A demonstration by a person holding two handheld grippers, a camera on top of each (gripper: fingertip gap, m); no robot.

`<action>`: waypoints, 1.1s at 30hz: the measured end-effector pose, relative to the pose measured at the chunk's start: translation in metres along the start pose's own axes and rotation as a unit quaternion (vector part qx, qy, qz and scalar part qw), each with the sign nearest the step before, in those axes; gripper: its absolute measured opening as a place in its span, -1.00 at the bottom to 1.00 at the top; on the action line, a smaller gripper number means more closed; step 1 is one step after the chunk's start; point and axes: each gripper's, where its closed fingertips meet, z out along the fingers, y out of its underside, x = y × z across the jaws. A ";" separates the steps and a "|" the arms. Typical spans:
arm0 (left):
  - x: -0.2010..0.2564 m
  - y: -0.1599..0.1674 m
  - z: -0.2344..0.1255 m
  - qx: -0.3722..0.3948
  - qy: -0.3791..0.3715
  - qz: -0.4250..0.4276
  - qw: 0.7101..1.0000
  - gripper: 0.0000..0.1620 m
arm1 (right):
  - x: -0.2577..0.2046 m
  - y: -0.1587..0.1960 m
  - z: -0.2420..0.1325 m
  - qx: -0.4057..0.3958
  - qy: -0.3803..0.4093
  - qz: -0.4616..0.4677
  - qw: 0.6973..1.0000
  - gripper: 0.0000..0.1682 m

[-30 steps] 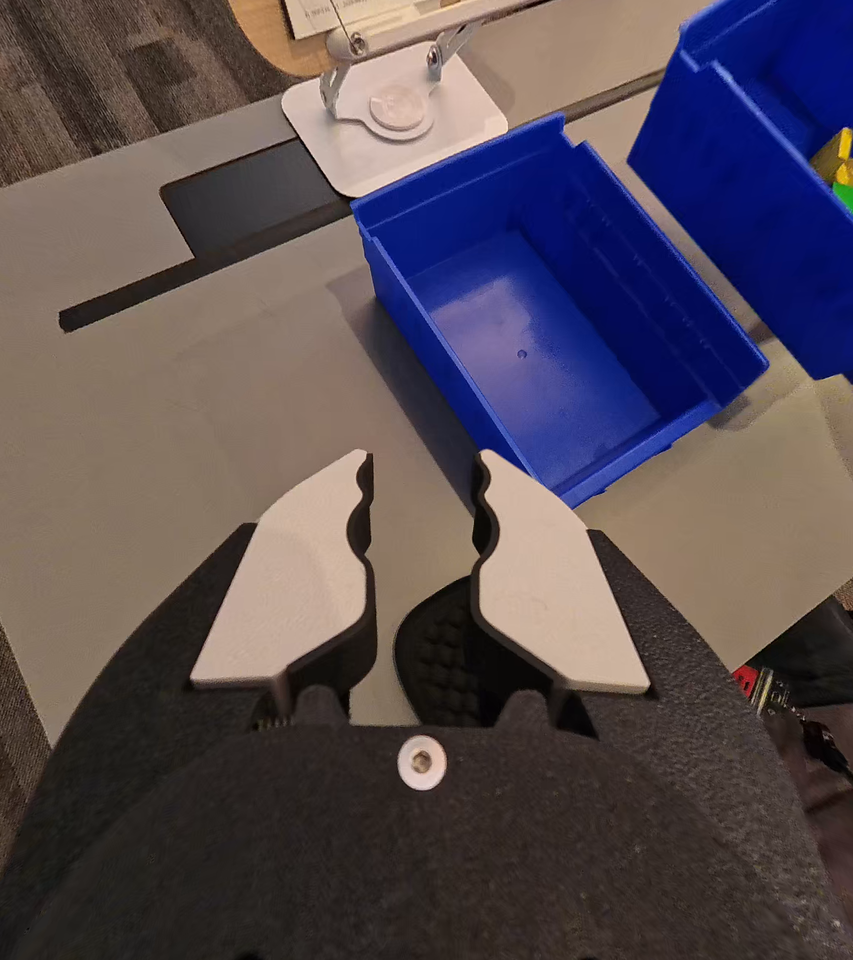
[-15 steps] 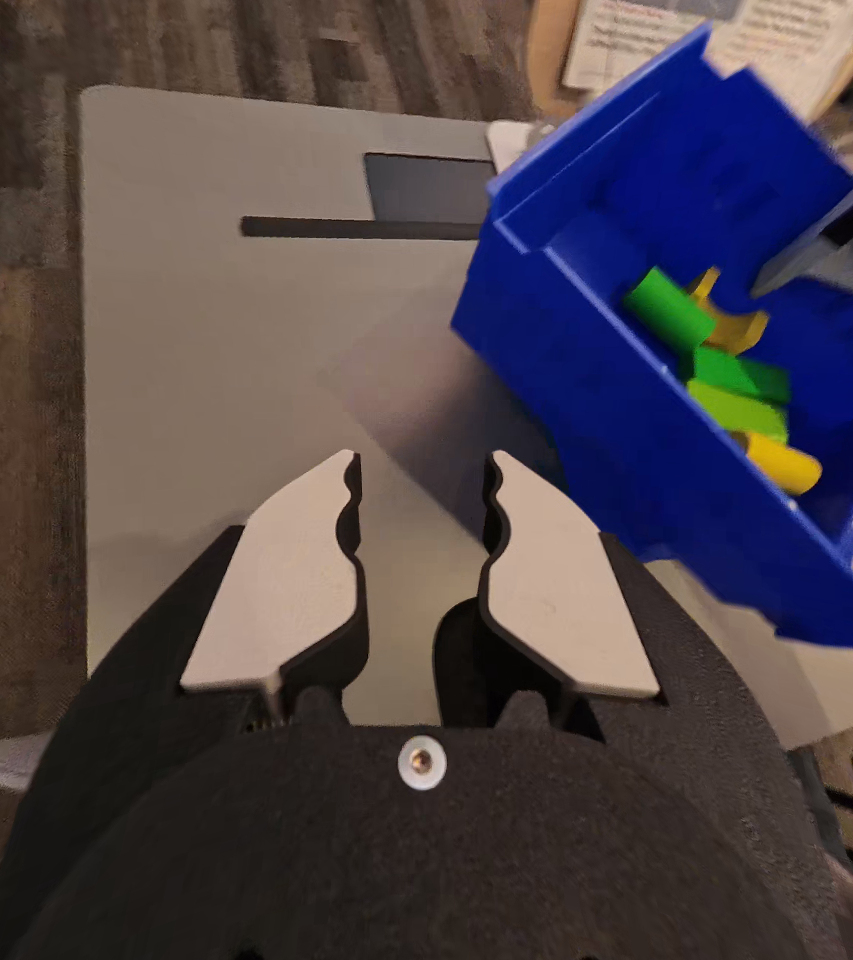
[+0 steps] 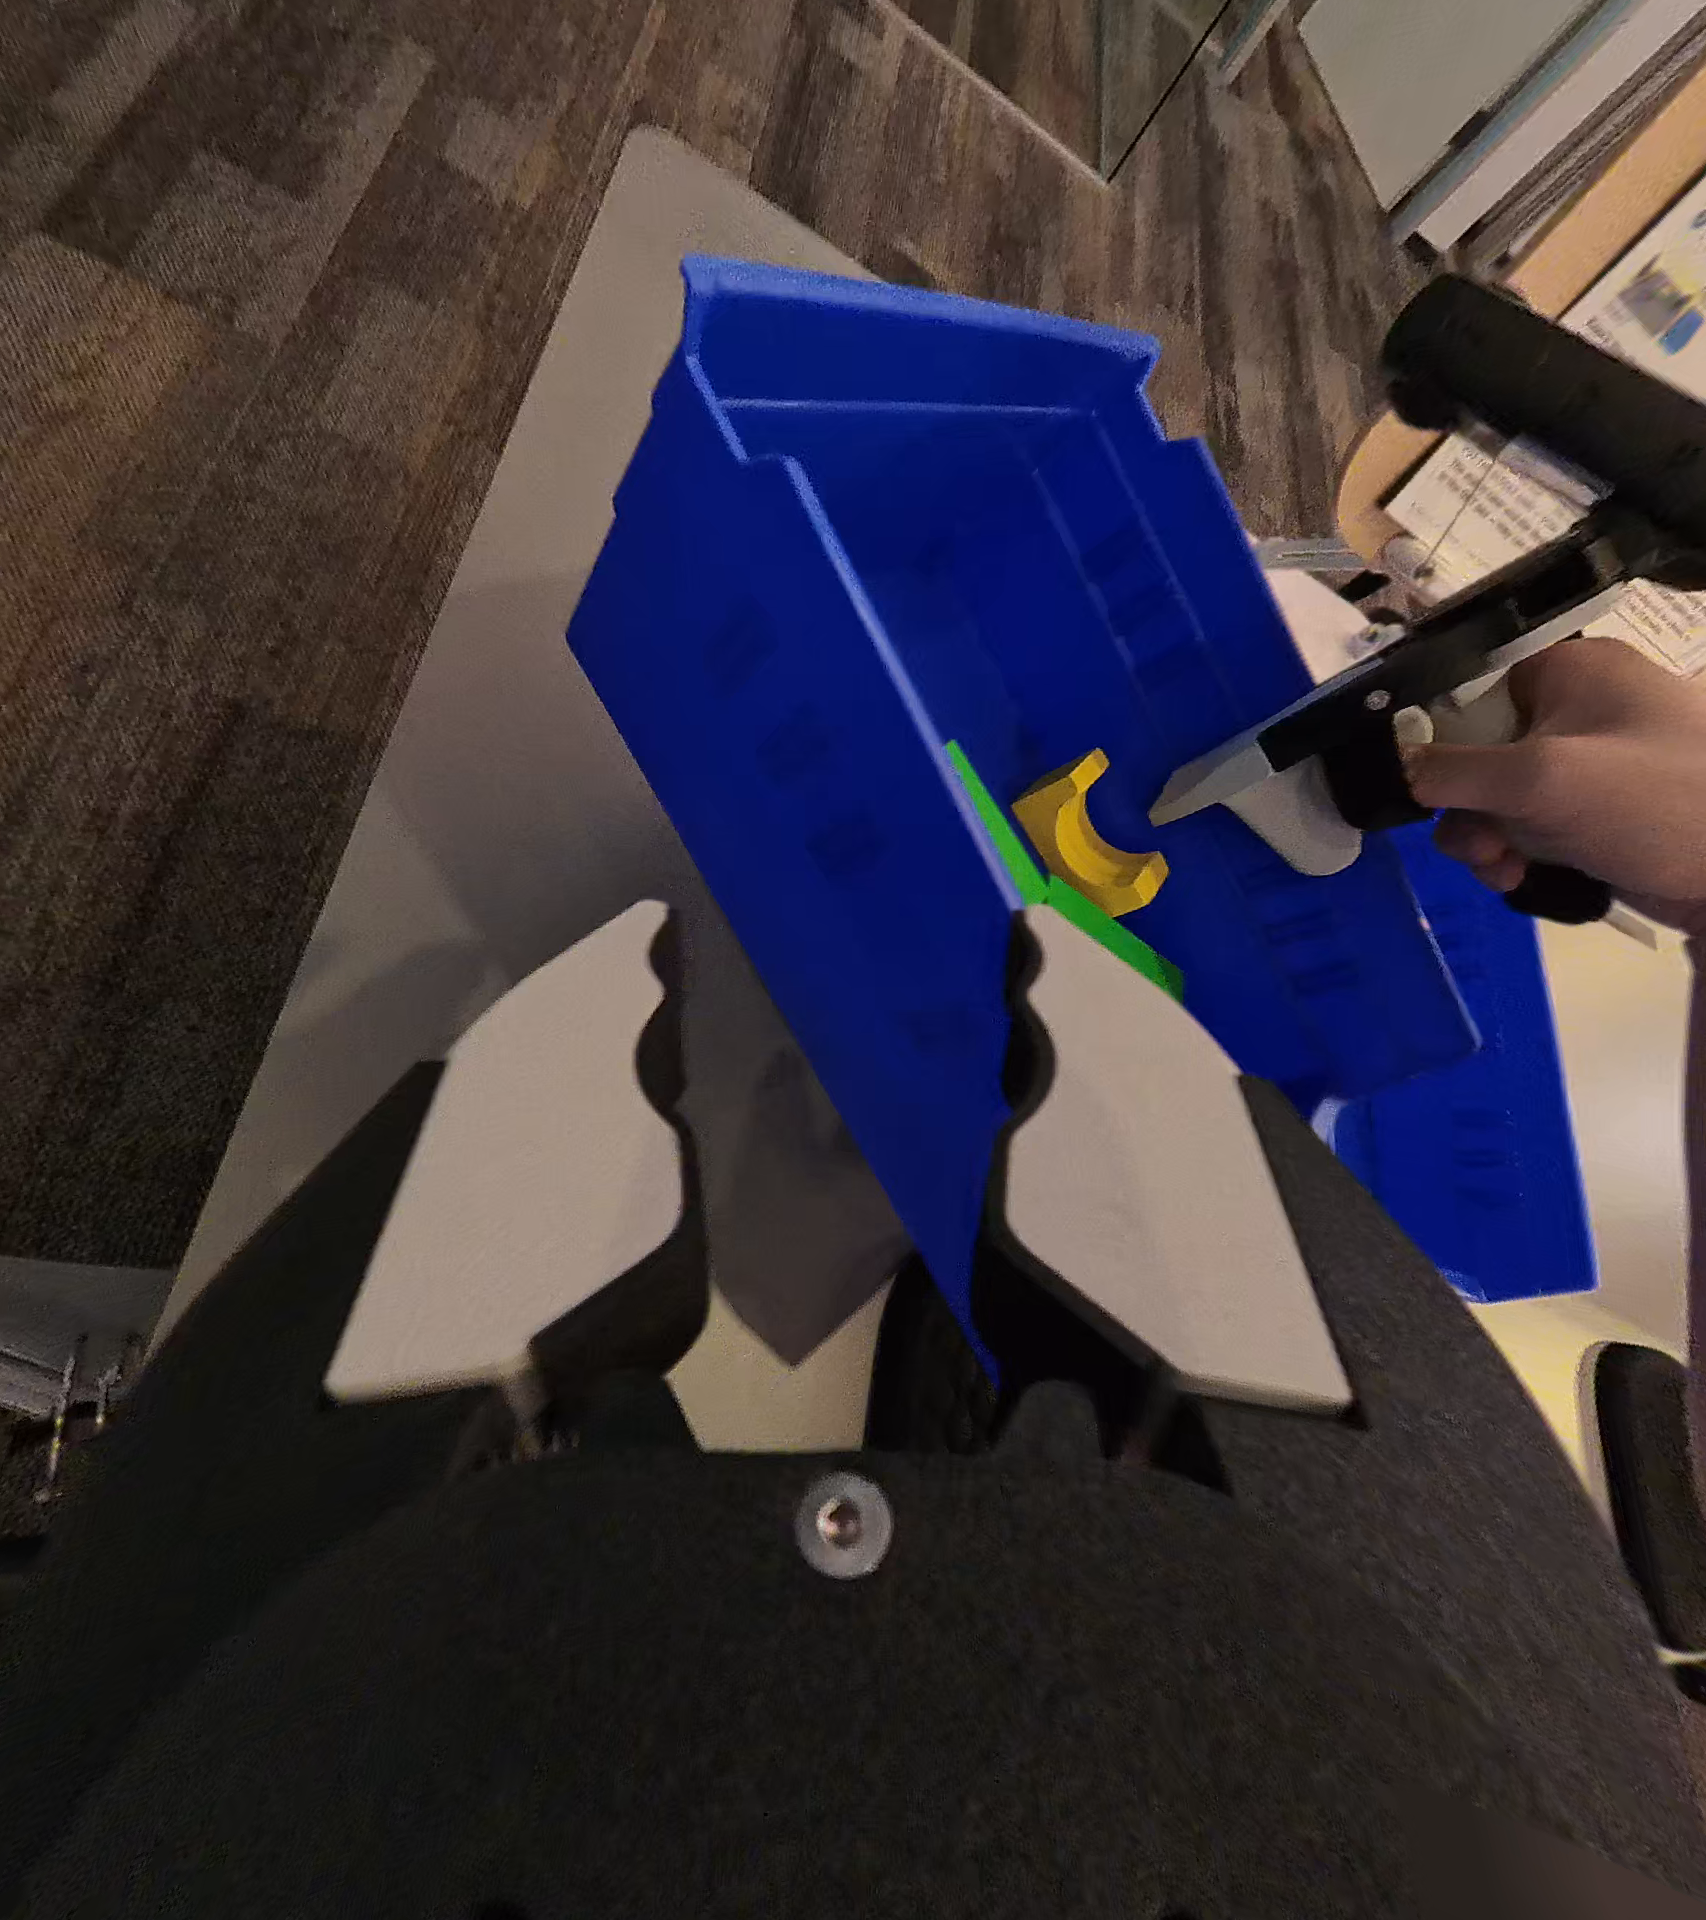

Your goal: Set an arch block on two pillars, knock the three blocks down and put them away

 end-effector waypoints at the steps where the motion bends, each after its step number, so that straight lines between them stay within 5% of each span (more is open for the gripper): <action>1: -0.002 0.001 0.003 -0.006 0.004 -0.005 1.000 -0.14 | 0.006 0.001 0.009 -0.003 0.002 0.010 1.000 -0.90; 9: -0.016 0.010 0.038 -0.067 -0.011 -0.008 0.998 0.12 | 0.052 0.008 0.058 0.019 0.005 0.099 0.995 -0.77; 14: -0.024 0.041 0.076 -0.186 -0.029 0.019 0.982 0.14 | 0.047 -0.011 0.019 0.124 0.024 0.034 0.991 -0.71; 17: -0.028 0.060 0.097 -0.247 -0.024 0.020 0.969 0.10 | 0.049 -0.009 -0.029 0.230 0.107 -0.039 0.967 -0.62; 21: -0.038 0.073 0.114 -0.284 -0.031 0.015 0.958 -0.05 | 0.073 0.048 -0.078 0.312 0.204 -0.092 0.923 -0.58; 27: -0.037 0.089 0.129 -0.329 -0.018 0.006 0.944 -0.22 | 0.166 0.169 -0.130 0.352 0.264 0.034 0.897 -0.44; 29: -0.028 0.089 0.133 -0.335 0.003 0.002 0.942 -0.51 | 0.189 0.204 -0.134 0.343 0.265 0.079 0.898 -0.44; 33: -0.031 0.087 0.139 -0.348 -0.039 0.038 0.936 -0.61 | 0.207 0.239 -0.112 0.301 0.237 0.120 0.916 -0.43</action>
